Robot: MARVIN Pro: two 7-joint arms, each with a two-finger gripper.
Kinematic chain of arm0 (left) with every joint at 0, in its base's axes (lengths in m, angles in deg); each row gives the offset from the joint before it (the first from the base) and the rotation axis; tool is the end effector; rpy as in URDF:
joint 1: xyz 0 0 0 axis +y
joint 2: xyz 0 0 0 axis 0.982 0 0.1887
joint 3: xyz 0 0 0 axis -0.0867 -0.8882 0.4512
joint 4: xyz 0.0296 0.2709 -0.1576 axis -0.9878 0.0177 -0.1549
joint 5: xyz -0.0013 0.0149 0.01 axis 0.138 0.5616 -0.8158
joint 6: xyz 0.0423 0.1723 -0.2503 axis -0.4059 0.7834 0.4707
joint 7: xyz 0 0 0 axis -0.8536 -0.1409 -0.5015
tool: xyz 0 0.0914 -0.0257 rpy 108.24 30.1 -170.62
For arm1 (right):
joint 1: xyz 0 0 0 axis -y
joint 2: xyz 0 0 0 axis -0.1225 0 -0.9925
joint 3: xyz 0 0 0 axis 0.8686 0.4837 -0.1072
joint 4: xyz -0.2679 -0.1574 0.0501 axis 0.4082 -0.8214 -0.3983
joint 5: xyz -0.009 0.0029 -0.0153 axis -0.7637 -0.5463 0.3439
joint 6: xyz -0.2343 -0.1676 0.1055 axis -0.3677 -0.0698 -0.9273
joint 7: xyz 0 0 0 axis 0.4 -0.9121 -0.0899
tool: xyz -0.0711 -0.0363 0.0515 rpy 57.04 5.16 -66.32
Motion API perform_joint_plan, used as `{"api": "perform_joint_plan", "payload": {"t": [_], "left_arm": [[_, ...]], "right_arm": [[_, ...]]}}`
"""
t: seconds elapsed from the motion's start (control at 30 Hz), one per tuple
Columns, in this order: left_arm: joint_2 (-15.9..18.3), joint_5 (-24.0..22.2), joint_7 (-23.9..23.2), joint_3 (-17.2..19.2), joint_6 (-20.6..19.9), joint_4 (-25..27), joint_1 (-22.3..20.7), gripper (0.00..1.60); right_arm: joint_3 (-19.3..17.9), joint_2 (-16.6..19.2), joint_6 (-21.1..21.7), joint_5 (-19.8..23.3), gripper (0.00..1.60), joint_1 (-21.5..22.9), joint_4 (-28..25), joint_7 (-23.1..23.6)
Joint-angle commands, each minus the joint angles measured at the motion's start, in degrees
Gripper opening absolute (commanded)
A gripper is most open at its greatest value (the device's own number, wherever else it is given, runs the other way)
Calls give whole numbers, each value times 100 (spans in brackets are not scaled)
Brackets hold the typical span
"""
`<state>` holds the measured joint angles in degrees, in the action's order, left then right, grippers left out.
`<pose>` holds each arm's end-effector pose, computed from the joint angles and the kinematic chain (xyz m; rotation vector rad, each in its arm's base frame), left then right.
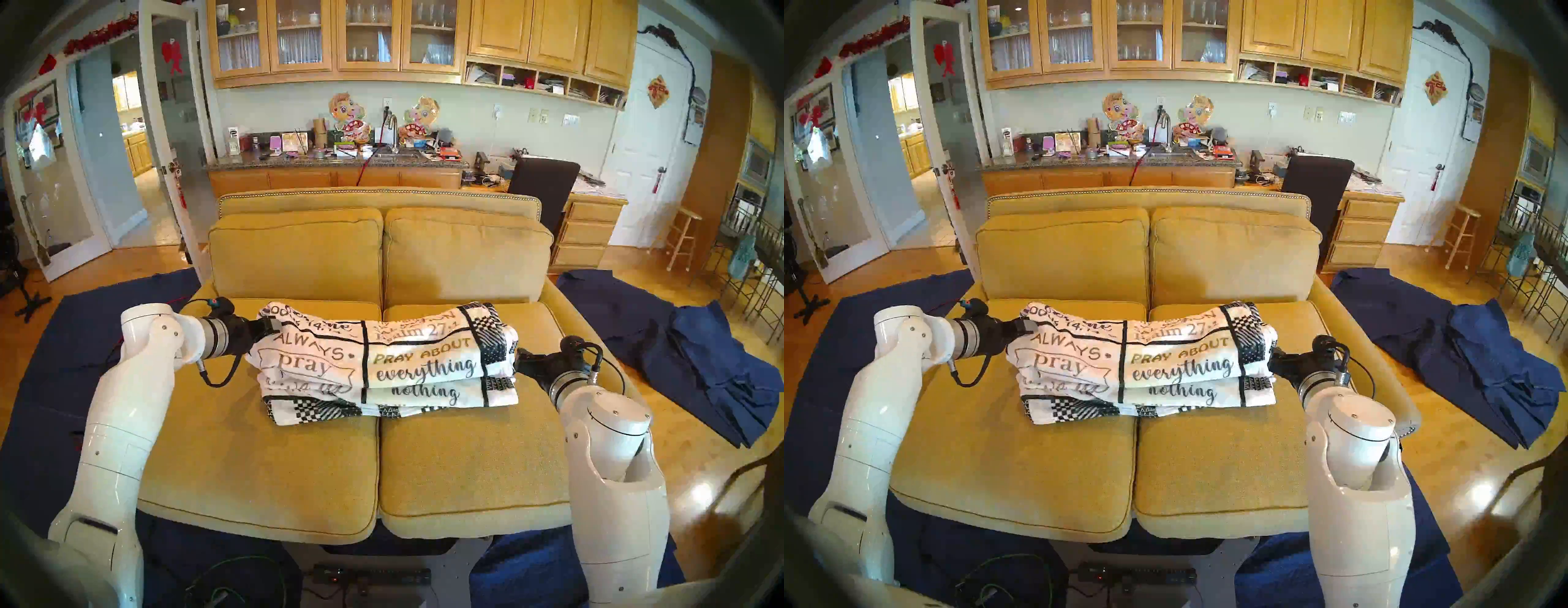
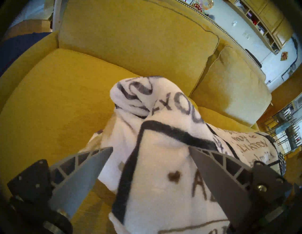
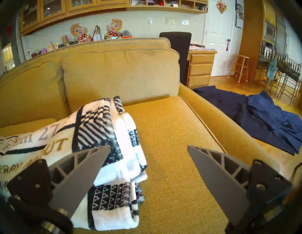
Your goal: Fold the blanket in half twice
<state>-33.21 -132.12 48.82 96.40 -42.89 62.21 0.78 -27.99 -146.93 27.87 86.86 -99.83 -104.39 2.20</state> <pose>0.4370 0.1579 -0.2729 2.5112 0.3227 1.0842 0.3126 -0.0686 -0.2905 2.5613 -0.3034 1.6591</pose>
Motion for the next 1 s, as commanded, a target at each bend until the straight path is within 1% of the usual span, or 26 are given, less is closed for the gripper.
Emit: {"api": "perform_joint_plan", "payload": {"t": [0.0,0.03,0.3,0.5,0.63,0.67,0.7,0.73,0.77,0.8,0.97], "left_arm": [[260,-609,173,-122,14,92,-353,160],[260,-609,173,-122,14,92,-353,160],[495,-1401,656,-446,14,55,-390,160],[637,-1928,1059,-755,14,-181,-550,160],[703,-2177,1279,-900,14,-231,-625,160],[709,-2215,1315,-896,14,-197,-619,146],[727,-2281,1362,-908,14,-178,-623,72],[746,-2329,1387,-899,14,-136,-613,56],[765,-2366,1419,-901,14,-108,-609,6],[787,-2407,1451,-899,14,-67,-600,0],[833,-2607,1658,-884,14,52,-578,0]], "right_arm": [[4,13,-98,1,160,131,-130,10],[4,13,-98,1,160,131,-130,10],[1,12,-130,43,160,126,-119,13],[-14,1,-145,65,160,117,-134,14],[-19,1,-162,71,160,97,-148,20],[-21,2,-169,73,160,91,-151,25],[-26,2,-173,77,160,84,-155,29],[-35,1,-181,83,160,74,-160,34],[-44,1,-186,88,160,65,-163,39],[-58,-1,-197,96,160,56,-161,46],[-115,-8,-246,127,160,10,-155,83]]}}
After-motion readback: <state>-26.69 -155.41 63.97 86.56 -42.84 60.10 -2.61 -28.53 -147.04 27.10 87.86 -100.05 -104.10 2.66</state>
